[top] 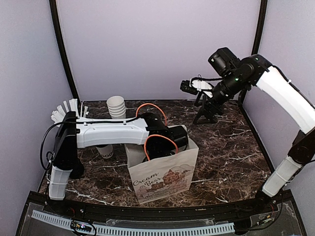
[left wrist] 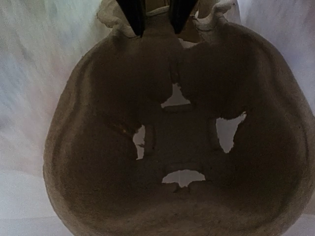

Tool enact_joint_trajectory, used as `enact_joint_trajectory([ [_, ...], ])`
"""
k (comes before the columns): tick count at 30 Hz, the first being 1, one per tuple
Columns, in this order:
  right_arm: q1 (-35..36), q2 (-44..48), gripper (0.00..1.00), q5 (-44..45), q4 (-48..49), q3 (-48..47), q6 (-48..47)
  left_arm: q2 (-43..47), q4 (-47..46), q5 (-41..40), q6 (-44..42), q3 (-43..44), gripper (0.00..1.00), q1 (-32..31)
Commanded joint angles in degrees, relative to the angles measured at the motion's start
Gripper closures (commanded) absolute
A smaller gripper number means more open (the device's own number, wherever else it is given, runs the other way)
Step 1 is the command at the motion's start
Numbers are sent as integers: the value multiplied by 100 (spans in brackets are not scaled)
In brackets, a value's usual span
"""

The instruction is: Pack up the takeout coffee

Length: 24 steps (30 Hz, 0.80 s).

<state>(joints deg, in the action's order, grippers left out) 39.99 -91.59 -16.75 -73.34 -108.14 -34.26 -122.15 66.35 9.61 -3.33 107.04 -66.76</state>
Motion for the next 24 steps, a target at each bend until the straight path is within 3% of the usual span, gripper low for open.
enact_joint_trajectory([
  [1,-148,324,10,-19,107,-146,-14,-262,174,110,129,-109,90,-21],
  [6,-181,315,10,-74,99,-123,-13,-419,158,154,191,-83,88,-14],
  [11,-192,270,10,-94,87,-172,-2,-337,197,-95,218,-85,68,-14],
  [21,-254,276,10,-105,87,-132,7,638,-50,-343,267,14,53,-14],
  [24,-263,246,10,-131,74,-125,6,897,-158,-320,267,-3,41,-13],
])
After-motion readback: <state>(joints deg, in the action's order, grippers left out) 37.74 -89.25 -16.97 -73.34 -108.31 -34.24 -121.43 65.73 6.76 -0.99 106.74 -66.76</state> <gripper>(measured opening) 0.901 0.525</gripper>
